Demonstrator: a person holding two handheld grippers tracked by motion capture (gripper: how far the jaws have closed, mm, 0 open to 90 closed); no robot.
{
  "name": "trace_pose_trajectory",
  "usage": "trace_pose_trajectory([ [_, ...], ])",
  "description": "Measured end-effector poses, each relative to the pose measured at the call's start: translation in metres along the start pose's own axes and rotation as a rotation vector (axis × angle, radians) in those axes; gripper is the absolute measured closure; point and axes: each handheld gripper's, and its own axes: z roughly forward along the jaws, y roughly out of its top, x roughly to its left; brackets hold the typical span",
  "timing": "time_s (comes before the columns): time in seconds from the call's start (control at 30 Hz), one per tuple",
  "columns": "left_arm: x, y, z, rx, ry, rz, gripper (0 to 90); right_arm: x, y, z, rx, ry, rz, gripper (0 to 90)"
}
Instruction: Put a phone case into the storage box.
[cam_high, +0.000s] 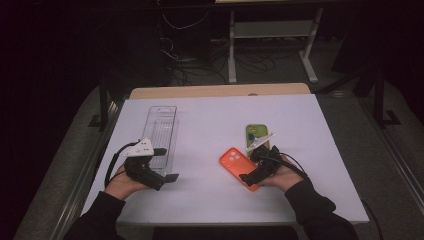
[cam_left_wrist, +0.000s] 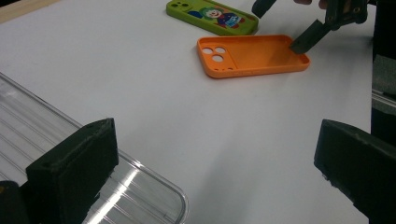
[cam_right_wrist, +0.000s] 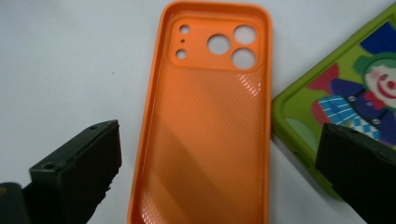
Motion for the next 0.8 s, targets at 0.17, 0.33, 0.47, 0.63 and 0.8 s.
trace_pose_trajectory([
  [0.17,0.0,0.0,0.0,0.004,-0.002,0.002,0.0,0.002,-0.001,0.005,0.029,0.007,0.011,1.0],
  [0.33,0.0,0.0,0.0,0.002,-0.003,-0.002,0.0,0.003,-0.002,0.008,0.057,0.004,0.01,1.1],
  [0.47,0.0,0.0,0.0,0.007,-0.004,0.001,0.0,0.002,-0.003,0.012,0.077,-0.001,0.001,3.8],
  [0.63,0.0,0.0,0.001,0.009,-0.005,0.002,0.0,0.004,-0.004,0.016,0.108,0.003,0.017,4.8],
  [0.8,0.0,0.0,0.001,0.009,-0.004,0.003,0.0,0.004,-0.005,0.018,0.113,0.005,0.017,5.9],
])
